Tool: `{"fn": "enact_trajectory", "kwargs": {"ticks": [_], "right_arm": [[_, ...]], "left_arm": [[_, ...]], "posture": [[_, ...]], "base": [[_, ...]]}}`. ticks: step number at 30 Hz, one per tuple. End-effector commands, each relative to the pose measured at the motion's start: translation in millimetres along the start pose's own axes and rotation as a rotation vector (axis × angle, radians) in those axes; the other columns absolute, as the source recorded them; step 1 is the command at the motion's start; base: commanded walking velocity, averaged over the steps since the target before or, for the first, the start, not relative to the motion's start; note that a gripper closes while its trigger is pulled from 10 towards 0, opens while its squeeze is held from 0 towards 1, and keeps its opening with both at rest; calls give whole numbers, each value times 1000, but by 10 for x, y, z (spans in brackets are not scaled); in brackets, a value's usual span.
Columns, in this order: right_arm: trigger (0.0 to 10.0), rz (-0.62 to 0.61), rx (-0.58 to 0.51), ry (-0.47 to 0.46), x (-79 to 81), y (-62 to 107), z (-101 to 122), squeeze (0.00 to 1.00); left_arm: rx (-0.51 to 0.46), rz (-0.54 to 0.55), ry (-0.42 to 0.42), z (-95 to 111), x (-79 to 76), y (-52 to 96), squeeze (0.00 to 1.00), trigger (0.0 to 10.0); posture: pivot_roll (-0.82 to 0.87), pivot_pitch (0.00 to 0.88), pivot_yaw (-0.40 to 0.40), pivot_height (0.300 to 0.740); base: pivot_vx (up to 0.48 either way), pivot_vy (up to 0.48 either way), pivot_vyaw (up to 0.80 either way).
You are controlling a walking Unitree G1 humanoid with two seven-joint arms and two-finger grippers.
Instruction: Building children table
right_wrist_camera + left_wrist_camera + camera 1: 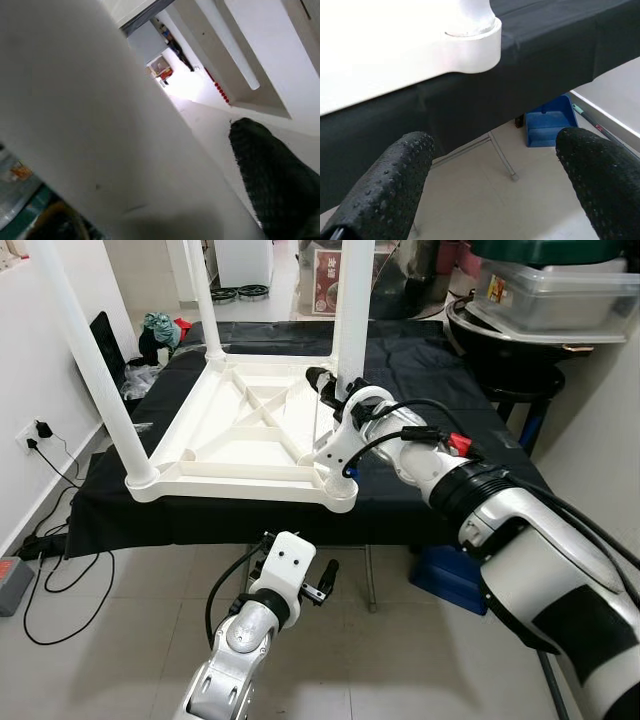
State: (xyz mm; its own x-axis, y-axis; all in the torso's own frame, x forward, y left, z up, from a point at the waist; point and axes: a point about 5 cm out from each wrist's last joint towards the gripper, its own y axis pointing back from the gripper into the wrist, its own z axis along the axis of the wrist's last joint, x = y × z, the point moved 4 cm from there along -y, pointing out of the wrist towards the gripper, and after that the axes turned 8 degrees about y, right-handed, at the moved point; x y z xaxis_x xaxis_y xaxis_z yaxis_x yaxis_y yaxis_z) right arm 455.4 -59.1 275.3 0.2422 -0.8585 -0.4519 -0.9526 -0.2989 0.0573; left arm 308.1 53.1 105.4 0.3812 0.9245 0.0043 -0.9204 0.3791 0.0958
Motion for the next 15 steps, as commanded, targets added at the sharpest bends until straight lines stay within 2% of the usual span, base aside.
{"fn": "enact_trajectory", "kwargs": {"ticks": [1,8,11,13,14,15], "right_arm": [[0,-29,2,-46,-95,-13,-34,0],[0,-88,-18,-75,-209,-27,-25,0],[0,-140,-5,-96,-309,-27,-55,0],[0,-140,-5,-96,-309,-27,-55,0],[0,-195,8,-124,-405,-22,-85,0],[0,-300,19,-163,-566,-2,-129,0]], "left_arm": [[17,2,0,-32,-6,24,0,10000],[22,6,-1,-32,6,21,0,10000],[21,6,-1,-28,5,21,0,10000],[21,6,-1,-28,5,21,0,10000],[23,7,0,-31,7,21,0,10000],[25,7,1,-34,4,20,0,10000]], "posture": [[45,63,-54,740],[46,70,-53,740],[44,71,-54,740],[44,71,-54,740],[44,72,-49,740],[43,73,-52,740]], "base": [[0,0,0],[0,0,0],[0,0,0],[0,0,0],[0,0,0],[0,0,0]]}}
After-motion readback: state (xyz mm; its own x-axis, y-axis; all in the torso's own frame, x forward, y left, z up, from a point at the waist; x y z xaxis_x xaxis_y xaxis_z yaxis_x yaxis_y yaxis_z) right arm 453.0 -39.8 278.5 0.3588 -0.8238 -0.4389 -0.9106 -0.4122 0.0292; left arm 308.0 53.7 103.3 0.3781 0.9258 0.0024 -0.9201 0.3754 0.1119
